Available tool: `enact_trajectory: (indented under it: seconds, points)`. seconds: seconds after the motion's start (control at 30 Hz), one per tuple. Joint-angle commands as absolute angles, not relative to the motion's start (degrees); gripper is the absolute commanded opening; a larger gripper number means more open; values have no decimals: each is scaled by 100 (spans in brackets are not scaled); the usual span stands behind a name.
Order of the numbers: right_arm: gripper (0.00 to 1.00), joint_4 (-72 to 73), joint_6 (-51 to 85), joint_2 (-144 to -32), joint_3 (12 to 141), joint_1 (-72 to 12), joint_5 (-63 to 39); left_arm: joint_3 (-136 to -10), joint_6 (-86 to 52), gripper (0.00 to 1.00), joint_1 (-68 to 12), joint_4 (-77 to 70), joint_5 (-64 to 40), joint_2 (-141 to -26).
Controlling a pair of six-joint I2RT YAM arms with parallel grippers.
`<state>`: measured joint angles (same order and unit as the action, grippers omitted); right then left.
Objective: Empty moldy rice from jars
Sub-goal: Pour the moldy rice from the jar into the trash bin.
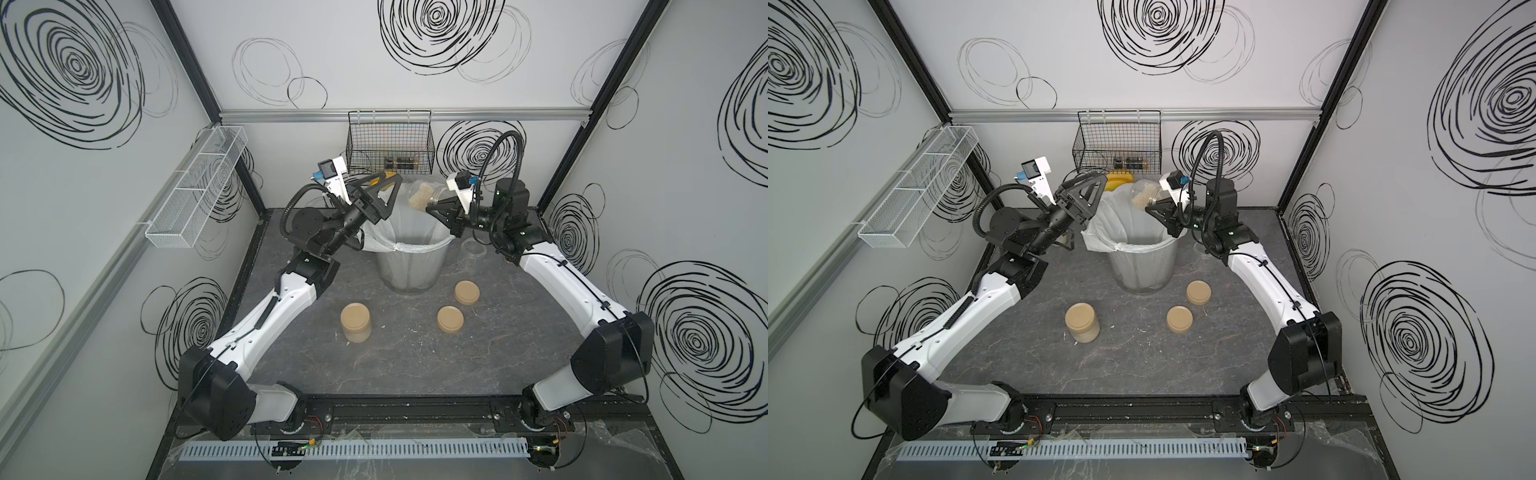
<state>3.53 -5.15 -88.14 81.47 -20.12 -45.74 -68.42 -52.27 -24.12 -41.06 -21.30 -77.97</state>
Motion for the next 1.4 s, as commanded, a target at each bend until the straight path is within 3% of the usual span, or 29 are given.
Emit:
enact_trajectory:
  seconds: [0.0, 0.4, 0.67, 0.87, 1.37]
  points:
    - [0, 1229, -589, -8515, 8363, -2009, -4736, -6738, -7000, 96, -2329, -4606, -2092, -7983]
    - [0, 1318, -501, -8516, 8474, -2091, -4838, -6044, -8461, 96, -2397, -4909, -1552, -8091]
    - [0, 1359, -475, -8428, 8456, -2223, -5020, -6030, -9087, 96, -2608, -3958, -1203, -8222]
    - [0, 1327, -510, -8357, 8395, -2268, -5051, -6386, -9571, 96, -2609, -4230, -1913, -8739]
    - [0, 1331, -462, -8301, 8231, -2338, -5243, -6494, -9998, 96, -2981, -4931, -1690, -9086]
